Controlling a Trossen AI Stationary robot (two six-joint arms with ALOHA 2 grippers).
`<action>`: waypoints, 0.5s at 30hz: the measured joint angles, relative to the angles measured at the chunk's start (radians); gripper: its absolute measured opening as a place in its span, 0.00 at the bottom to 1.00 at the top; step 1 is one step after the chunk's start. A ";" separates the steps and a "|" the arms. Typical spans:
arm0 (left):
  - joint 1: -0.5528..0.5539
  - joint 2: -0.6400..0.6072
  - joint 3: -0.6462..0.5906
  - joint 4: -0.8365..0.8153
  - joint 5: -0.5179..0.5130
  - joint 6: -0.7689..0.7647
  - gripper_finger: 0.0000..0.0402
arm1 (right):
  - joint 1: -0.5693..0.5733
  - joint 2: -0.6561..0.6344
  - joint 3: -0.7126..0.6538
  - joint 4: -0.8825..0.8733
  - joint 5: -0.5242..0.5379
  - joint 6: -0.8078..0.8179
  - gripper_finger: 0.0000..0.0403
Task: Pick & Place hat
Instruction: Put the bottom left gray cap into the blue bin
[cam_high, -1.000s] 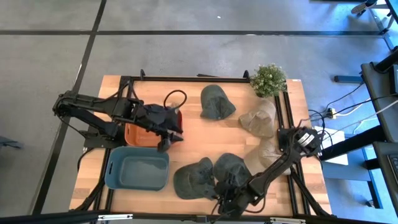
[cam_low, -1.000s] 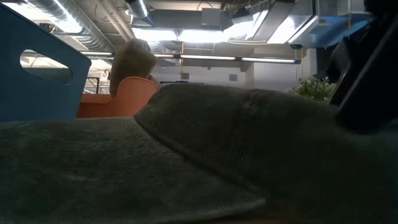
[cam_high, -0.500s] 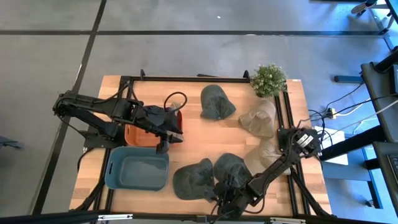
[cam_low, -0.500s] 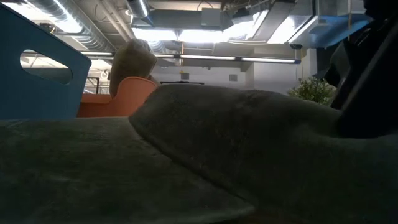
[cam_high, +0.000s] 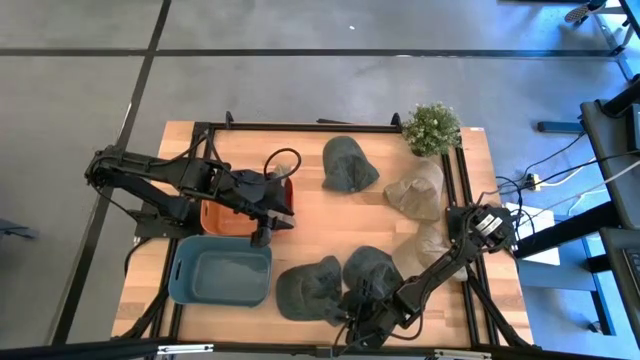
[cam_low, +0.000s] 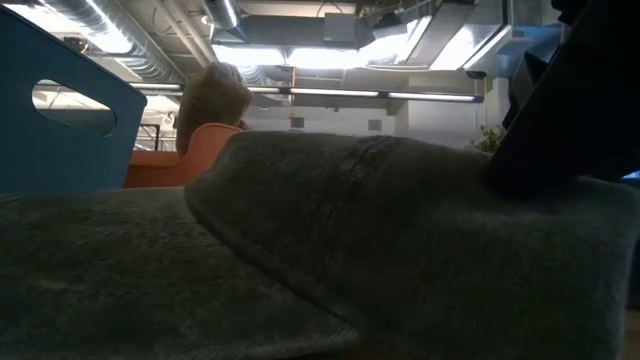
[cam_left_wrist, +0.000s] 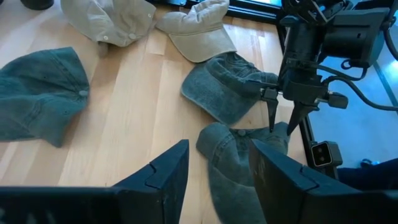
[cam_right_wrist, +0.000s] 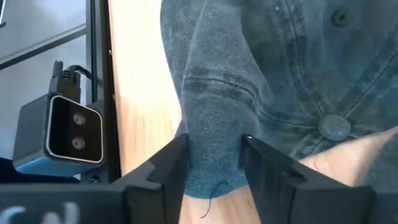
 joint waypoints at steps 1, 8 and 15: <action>0.000 0.000 0.000 0.000 0.000 0.000 0.40 | 0.000 0.000 0.000 0.000 0.000 0.000 0.34; 0.000 0.000 0.000 0.000 0.000 0.000 0.40 | 0.000 0.000 0.000 -0.019 0.003 -0.001 0.11; 0.000 0.000 0.000 0.002 0.000 -0.010 0.39 | -0.011 0.000 0.138 -0.299 0.011 -0.203 0.04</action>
